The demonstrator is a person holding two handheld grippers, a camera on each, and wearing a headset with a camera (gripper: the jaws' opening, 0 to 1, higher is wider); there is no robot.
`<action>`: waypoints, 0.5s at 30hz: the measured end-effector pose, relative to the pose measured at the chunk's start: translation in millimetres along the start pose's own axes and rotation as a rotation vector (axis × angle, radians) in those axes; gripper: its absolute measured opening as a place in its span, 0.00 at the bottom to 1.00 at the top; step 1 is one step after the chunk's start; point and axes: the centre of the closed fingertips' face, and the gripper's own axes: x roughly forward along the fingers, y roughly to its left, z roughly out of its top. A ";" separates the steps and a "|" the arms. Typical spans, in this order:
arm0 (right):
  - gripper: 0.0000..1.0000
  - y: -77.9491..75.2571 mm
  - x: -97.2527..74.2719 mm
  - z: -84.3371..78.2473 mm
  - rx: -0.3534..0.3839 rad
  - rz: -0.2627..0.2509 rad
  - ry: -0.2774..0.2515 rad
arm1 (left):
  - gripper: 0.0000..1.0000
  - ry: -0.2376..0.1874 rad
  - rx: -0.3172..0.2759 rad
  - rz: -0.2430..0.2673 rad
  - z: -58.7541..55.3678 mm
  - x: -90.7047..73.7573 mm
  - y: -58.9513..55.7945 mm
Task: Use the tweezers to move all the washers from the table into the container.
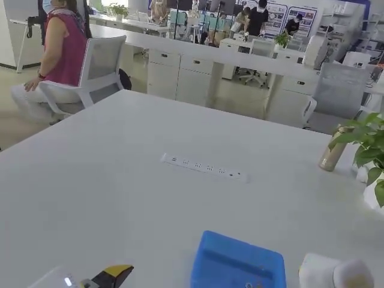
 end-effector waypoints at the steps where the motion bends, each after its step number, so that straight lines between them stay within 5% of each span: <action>1: 0.03 -0.9 0.2 -0.3 0.000 -0.001 0.000 | 0.83 0.000 0.000 -0.001 0.1 0.1 -0.1; 15: 0.04 -1.1 4.0 -4.7 -0.001 0.005 0.012 | 0.82 0.009 0.002 -0.003 -2.2 1.1 -0.9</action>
